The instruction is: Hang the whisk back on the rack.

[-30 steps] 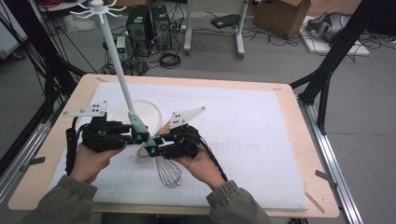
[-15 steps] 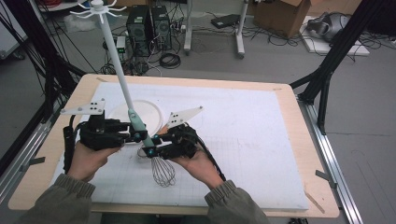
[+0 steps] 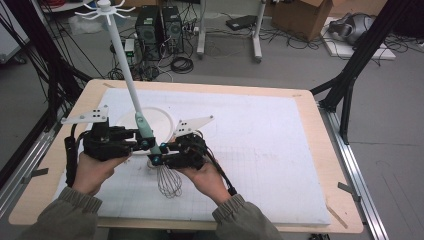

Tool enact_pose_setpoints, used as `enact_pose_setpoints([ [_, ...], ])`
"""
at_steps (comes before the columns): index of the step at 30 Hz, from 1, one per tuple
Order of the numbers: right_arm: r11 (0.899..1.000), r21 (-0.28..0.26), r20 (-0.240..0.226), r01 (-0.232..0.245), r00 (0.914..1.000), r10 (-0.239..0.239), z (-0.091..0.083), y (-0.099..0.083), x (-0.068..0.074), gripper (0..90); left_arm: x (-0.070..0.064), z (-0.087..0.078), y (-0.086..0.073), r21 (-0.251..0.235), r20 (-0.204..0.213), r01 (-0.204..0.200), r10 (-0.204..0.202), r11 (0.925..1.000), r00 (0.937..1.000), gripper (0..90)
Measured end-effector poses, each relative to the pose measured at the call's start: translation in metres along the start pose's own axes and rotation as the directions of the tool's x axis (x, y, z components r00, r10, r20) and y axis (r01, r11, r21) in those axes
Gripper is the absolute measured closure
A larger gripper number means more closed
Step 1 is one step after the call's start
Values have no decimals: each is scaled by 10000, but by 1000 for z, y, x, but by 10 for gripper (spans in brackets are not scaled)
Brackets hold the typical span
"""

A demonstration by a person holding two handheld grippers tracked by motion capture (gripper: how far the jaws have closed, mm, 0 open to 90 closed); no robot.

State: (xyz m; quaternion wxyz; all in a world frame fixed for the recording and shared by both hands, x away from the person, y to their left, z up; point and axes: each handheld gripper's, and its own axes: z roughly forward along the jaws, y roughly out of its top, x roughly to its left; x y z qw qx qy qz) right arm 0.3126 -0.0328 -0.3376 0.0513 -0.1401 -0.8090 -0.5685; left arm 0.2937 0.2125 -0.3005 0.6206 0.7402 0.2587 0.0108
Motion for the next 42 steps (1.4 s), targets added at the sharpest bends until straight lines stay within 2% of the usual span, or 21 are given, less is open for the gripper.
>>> enact_pose_setpoints([
  [4,9998,-151,133,-89,9999,91,2,1,0,691,-1,0,-2,-47,-202,-19,18,10000,9998,614],
  [10,9999,-124,274,-71,9996,75,5,1,1,688,-2,2,-1,66,-241,-233,234,9997,9994,673],
  [12,9999,-151,249,-4,9997,8,5,1,2,681,-2,1,0,109,-112,-300,301,9995,9995,675],
  [13,9998,-180,249,46,9997,-42,4,1,2,675,-2,1,1,137,-90,-325,327,9994,9994,675],
  [15,9996,-251,257,85,9996,-78,0,1,2,602,-2,-1,2,160,-215,-459,462,9988,9987,675],
  [22,9984,-504,743,249,9970,-211,-28,-2,0,447,2,-10,6,170,-372,-473,480,9987,9982,675],
  [30,9975,-583,1269,389,9914,-313,-59,-12,-4,350,4,-17,18,280,-512,-819,832,9962,9952,675],
  [35,9977,-580,1547,351,9876,-257,-75,-17,-6,320,4,-19,25,428,-562,-997,1021,9941,9932,675],
  [42,9981,-586,1898,185,9818,-70,-94,-27,-9,301,6,-22,34,425,-568,-1056,1079,9935,9925,675],
])
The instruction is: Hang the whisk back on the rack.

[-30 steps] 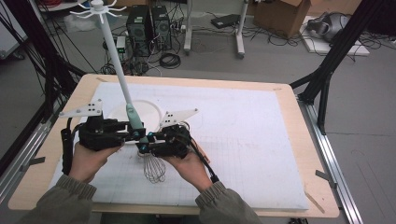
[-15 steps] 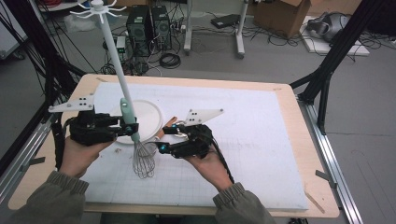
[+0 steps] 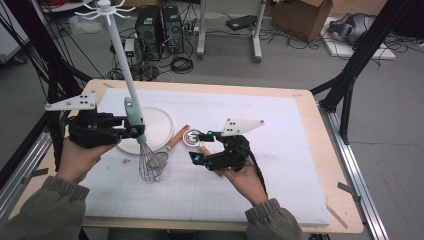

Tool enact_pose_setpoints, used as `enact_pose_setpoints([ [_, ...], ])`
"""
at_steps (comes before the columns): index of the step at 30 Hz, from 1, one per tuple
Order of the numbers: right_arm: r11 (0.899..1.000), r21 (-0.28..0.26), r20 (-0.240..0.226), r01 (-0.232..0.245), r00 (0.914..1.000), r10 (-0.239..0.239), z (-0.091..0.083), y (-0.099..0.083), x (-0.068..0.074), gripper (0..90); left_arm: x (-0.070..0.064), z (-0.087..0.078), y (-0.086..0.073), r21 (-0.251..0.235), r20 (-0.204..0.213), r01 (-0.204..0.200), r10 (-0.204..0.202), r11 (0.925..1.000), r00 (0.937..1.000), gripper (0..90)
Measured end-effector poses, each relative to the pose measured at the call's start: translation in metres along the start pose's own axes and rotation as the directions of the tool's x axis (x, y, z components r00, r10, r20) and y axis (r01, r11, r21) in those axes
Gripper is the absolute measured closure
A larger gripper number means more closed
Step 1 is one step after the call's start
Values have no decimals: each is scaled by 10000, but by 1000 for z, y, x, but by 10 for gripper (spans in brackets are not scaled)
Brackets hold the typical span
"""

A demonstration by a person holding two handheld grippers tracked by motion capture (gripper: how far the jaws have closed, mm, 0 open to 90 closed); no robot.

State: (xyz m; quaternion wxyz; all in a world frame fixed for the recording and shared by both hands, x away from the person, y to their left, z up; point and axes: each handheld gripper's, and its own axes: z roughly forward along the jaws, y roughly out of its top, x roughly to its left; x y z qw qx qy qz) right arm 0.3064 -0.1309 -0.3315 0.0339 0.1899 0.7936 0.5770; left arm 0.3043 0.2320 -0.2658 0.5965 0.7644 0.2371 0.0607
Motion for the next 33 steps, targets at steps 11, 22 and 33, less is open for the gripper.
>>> enact_pose_setpoints([
  [11,9998,-114,432,-138,9990,143,-21,-10,-6,260,5,-4,13,-74,-144,-90,89,9999,9999,675],
  [22,9998,-37,773,-211,9968,214,-33,-17,-12,245,12,-8,28,-115,-323,-228,224,9997,9992,675],
  [33,9994,51,942,-338,9950,331,-39,-23,-16,234,18,-12,49,-71,-559,-443,438,9990,9975,675],
])
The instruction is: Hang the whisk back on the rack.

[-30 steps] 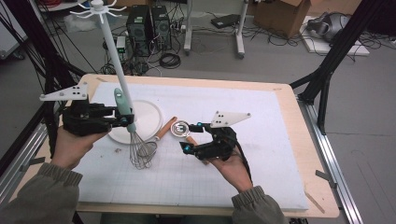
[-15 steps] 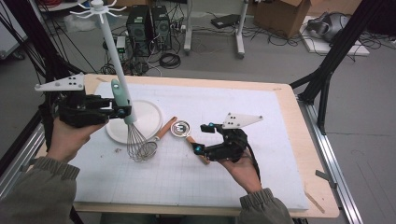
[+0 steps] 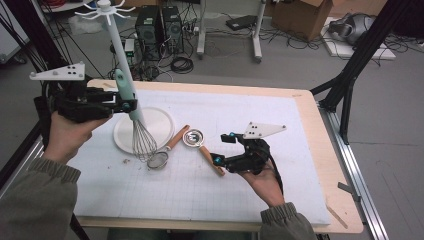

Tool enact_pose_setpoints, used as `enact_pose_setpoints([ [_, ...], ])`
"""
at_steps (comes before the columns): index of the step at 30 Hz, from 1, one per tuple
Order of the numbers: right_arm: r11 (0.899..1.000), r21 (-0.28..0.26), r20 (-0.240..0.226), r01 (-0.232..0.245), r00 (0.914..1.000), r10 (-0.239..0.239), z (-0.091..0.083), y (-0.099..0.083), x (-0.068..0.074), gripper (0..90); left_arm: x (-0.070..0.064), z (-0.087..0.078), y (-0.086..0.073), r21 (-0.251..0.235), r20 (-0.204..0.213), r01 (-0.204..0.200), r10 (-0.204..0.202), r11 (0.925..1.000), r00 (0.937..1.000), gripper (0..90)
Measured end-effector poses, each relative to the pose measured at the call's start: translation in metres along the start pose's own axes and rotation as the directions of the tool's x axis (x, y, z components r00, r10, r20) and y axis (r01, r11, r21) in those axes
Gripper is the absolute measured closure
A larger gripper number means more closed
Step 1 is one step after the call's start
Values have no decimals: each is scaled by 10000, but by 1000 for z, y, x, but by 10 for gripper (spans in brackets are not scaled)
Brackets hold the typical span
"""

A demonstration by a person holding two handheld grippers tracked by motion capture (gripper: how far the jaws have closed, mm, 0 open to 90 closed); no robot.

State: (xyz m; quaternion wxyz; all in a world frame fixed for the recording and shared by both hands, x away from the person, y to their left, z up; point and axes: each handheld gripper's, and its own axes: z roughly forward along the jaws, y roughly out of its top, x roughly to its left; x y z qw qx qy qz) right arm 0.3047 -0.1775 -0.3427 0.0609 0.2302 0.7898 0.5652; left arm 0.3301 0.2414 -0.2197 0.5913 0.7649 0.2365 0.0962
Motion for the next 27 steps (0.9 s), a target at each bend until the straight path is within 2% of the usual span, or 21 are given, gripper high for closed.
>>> enact_pose_setpoints([
  [13,9999,39,140,-146,9998,146,-5,-4,-6,219,8,0,20,39,-202,-89,90,10000,9998,675],
  [27,9999,72,150,-136,9998,135,-4,-4,-8,216,13,-1,31,31,-307,-80,81,10000,9995,675],
])
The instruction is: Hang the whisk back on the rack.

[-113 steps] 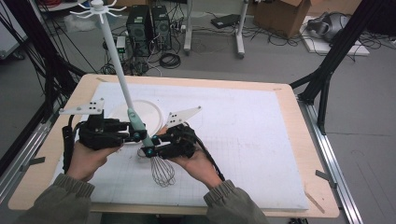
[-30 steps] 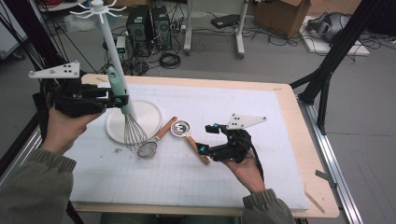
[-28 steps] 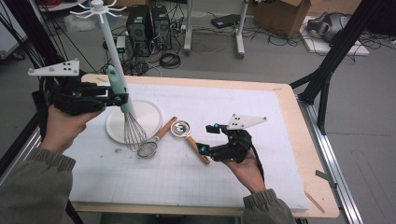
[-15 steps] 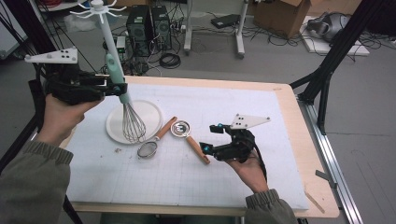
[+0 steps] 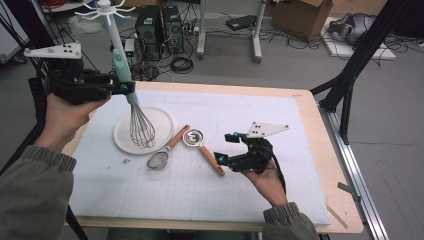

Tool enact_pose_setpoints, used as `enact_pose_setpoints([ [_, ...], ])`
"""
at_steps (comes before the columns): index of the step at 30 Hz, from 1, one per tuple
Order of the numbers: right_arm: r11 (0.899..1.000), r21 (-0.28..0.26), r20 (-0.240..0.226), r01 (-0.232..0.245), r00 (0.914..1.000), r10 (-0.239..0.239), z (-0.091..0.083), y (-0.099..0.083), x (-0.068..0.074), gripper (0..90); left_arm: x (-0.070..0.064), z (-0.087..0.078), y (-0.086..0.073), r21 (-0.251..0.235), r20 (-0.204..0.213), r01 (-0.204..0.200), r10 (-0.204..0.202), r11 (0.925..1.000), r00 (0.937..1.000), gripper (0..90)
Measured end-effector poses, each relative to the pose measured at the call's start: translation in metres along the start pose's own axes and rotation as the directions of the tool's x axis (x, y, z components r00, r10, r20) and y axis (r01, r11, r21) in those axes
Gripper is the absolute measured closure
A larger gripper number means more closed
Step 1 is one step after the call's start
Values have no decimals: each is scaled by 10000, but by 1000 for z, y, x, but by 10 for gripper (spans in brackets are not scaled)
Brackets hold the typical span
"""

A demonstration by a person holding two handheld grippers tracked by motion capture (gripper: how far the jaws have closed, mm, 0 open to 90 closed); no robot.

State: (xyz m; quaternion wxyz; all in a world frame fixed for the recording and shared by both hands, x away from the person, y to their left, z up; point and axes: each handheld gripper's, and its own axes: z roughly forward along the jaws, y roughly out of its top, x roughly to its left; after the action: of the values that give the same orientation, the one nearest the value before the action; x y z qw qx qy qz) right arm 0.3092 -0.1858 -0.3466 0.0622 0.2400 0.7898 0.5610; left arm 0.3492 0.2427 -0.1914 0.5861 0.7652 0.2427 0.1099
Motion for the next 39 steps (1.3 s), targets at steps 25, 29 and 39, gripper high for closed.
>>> enact_pose_setpoints([
  [25,9998,19,-123,-181,9998,181,-1,-1,-2,211,10,-8,24,-78,-371,-3,0,10000,9993,675],
  [29,9998,26,-145,-182,9997,183,-1,-1,-2,211,12,-6,28,-59,-449,-3,0,10000,9990,675],
  [39,9996,87,-160,-254,9995,255,-1,-3,-4,212,21,-5,36,-142,-492,123,-130,9998,9987,675],
])
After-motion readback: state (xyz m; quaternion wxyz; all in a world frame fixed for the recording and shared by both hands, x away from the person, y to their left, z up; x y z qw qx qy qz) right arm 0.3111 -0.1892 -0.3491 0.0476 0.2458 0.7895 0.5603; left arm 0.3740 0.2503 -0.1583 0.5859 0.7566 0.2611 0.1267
